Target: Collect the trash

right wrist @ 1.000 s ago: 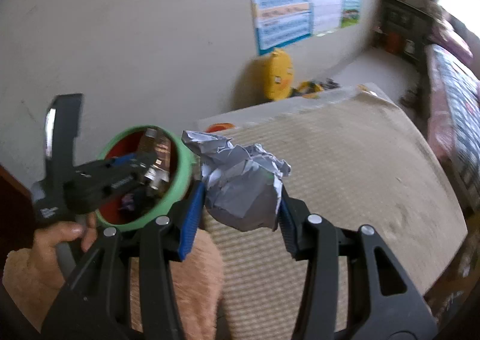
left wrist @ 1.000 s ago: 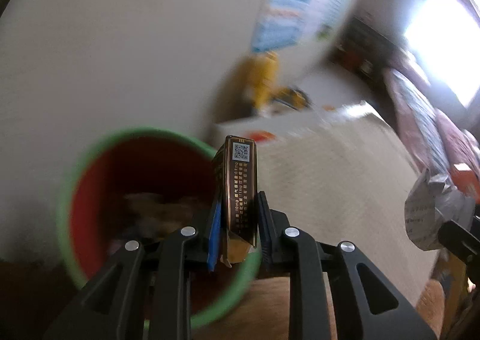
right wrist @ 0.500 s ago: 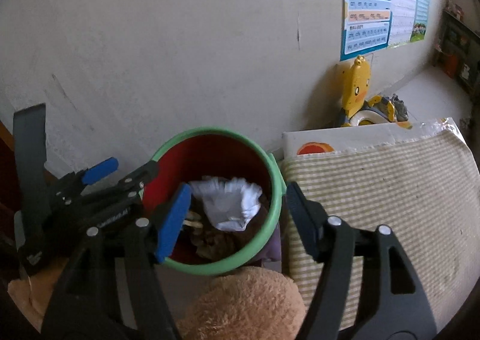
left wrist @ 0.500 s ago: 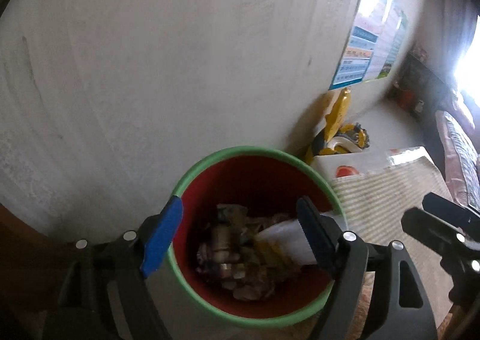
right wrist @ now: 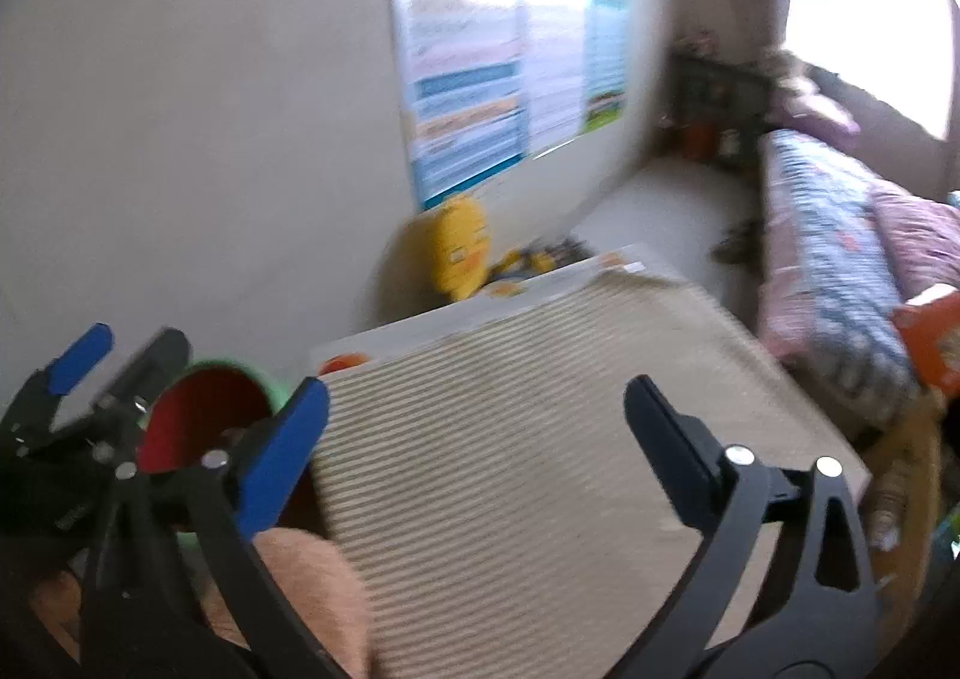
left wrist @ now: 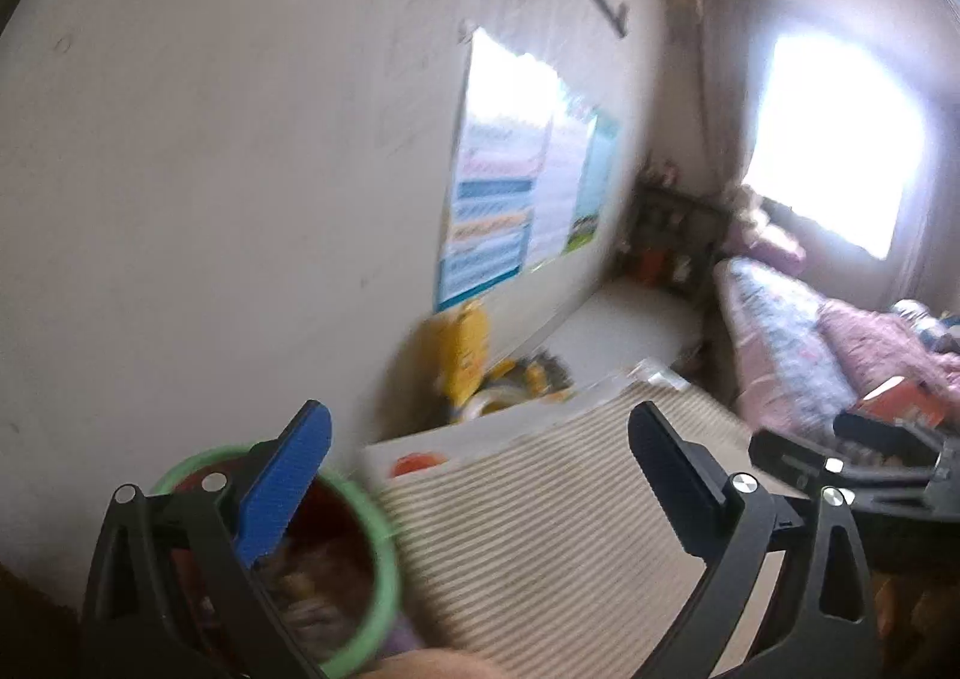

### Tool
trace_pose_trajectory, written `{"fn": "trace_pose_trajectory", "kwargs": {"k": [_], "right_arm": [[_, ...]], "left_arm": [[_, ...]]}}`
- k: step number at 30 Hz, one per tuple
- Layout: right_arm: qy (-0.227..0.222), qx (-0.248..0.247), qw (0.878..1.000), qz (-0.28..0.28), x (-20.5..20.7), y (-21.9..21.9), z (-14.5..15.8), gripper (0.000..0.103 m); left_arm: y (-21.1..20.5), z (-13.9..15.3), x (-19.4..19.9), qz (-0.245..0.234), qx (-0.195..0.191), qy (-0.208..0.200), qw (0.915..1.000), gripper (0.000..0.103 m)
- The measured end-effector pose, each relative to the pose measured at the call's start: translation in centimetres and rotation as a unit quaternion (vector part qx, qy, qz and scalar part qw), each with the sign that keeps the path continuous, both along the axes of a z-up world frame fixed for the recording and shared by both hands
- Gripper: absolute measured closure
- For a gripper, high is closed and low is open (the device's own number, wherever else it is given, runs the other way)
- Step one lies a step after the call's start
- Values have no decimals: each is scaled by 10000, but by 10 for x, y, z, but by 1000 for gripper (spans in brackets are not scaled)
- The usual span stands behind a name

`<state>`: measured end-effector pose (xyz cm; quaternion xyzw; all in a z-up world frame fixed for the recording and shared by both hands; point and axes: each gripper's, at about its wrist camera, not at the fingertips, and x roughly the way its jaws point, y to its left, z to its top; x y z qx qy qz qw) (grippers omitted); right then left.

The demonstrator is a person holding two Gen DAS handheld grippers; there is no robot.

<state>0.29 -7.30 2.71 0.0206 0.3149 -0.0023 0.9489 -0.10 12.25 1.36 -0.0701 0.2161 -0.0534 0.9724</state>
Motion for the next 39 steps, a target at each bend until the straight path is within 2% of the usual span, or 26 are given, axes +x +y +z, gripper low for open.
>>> {"fn": "trace_pose_trajectory", "kwargs": {"k": [2, 8, 13, 24, 39], "right_arm": [[-96, -30, 9997, -201, -11, -21, 5, 5], [-195, 236, 9975, -634, -34, -71, 8, 5], [-225, 311, 9958, -835, -41, -88, 4, 5], [-299, 316, 9930, -1094, -45, -108, 3, 5], [-202, 238, 9924, -1194, -43, -112, -4, 5]], "left_arm": [[-20, 9, -1, -77, -63, -149, 9998, 8], [-62, 24, -19, -190, 119, -358, 9991, 8], [-80, 22, -23, -220, 362, -274, 9987, 8], [-92, 14, -26, -355, 480, 3, 9982, 8], [-89, 7, -21, -315, 517, 158, 9980, 8]]}}
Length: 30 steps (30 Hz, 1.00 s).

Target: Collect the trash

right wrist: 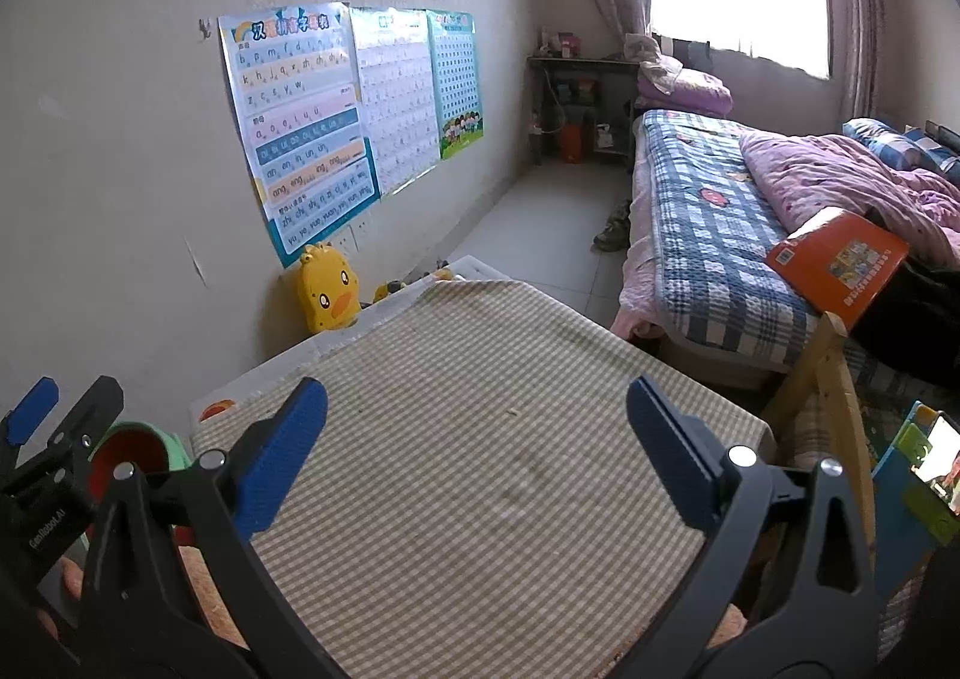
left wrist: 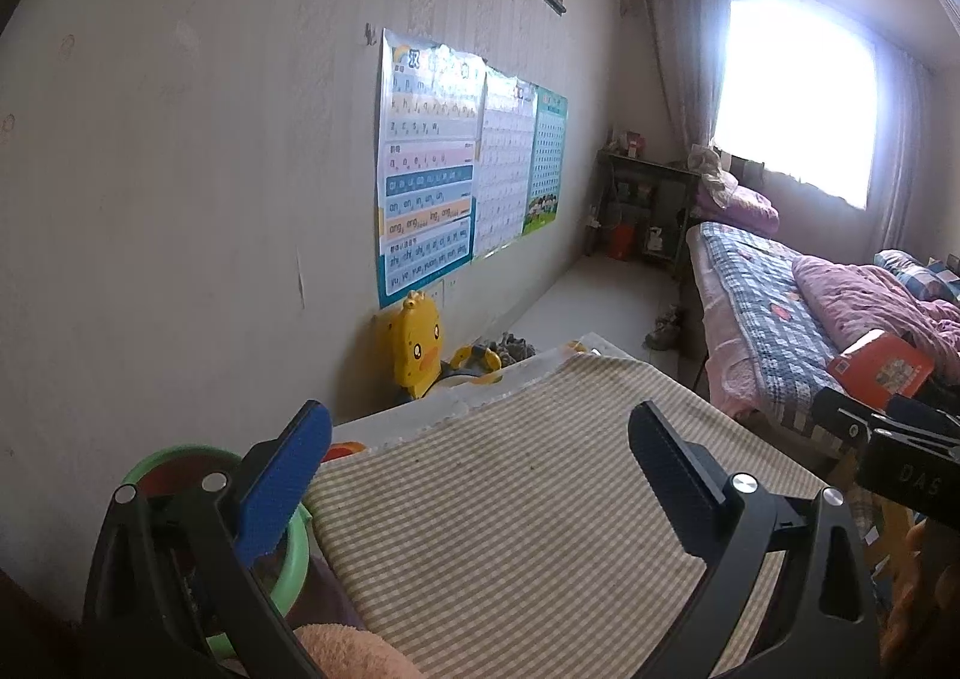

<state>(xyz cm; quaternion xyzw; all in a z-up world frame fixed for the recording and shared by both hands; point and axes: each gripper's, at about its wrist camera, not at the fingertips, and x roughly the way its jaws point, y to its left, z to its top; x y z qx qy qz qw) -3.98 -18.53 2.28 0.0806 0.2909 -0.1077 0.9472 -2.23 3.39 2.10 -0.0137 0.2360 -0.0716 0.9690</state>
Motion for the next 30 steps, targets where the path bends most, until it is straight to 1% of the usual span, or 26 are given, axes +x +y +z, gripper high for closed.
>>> {"fn": "trace_pose_trajectory", "kwargs": {"k": [13, 21, 26, 30], "right_arm": [[120, -30, 9999, 41, 4, -4, -9, 5], [93, 2, 9999, -72, 3, -17, -13, 5], [198, 87, 9996, -160, 6, -30, -22, 5], [368, 234, 9988, -219, 15, -45, -43, 5]], "left_arm": [[-2, -6, 6, -26, 55, 149, 9999, 8], [-18, -11, 13, -112, 230, 233, 9994, 8], [-27, -16, 16, -159, 272, 304, 9990, 8], [-34, -22, 21, -187, 411, 389, 9982, 8]]}}
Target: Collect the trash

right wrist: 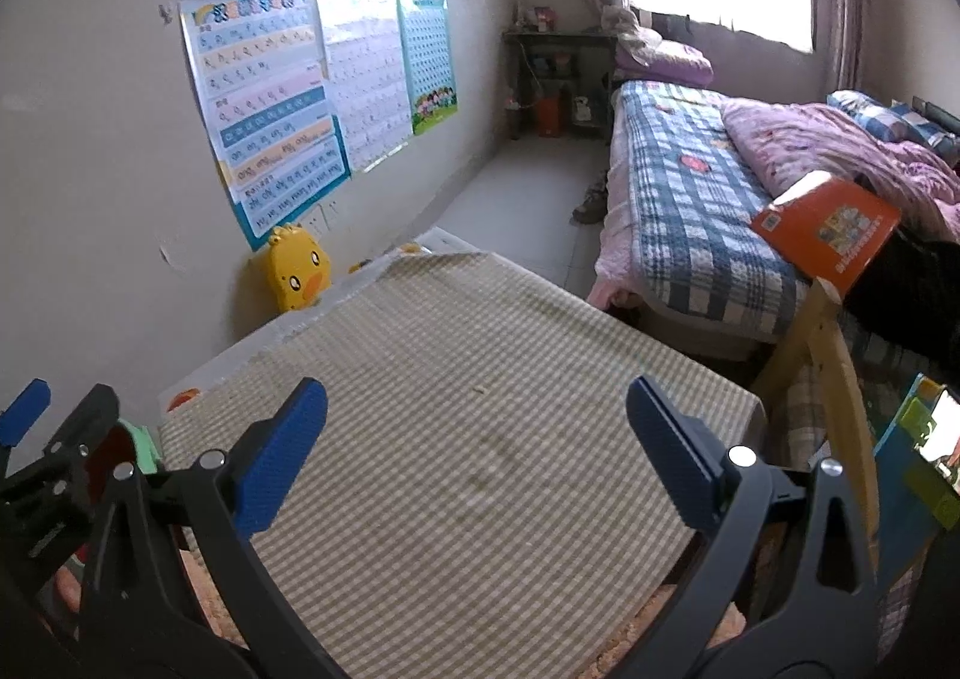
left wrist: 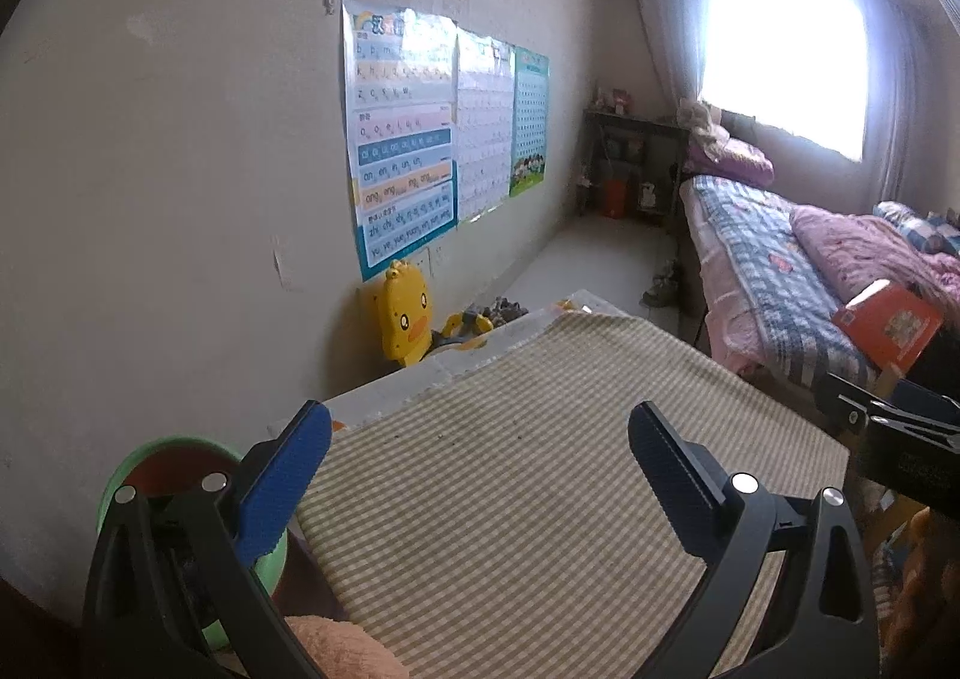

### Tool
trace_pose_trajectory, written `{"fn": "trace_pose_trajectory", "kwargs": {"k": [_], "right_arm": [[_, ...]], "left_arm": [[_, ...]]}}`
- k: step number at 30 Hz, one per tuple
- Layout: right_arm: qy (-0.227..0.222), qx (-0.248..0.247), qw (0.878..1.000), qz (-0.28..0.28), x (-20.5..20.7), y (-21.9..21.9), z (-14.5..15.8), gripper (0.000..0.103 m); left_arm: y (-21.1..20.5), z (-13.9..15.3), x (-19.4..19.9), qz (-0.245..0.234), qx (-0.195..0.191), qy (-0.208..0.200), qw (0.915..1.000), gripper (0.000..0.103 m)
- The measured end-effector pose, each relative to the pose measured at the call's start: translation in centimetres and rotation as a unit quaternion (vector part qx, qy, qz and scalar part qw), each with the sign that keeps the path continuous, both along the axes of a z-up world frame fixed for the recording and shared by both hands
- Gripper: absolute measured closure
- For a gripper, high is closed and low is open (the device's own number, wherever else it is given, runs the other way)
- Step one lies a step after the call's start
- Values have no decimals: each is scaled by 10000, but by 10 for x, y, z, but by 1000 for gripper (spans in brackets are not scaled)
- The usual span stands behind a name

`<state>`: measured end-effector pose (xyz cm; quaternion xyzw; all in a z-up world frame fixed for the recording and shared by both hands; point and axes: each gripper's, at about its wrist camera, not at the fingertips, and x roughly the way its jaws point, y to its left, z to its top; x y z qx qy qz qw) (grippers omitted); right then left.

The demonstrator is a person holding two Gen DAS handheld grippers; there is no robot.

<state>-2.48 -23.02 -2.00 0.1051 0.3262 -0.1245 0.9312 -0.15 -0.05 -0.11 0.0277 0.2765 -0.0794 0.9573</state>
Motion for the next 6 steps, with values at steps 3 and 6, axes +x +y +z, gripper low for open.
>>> {"fn": "trace_pose_trajectory", "kwargs": {"k": [3, 6], "right_arm": [[268, 154, 9994, -127, 15, -17, -33, 5], [557, 276, 9978, -231, 31, -36, -70, 5]], "left_arm": [[-1, -11, 8, -53, 56, 267, 9996, 8], [5, -24, 10, 28, 166, 287, 9994, 8]]}}
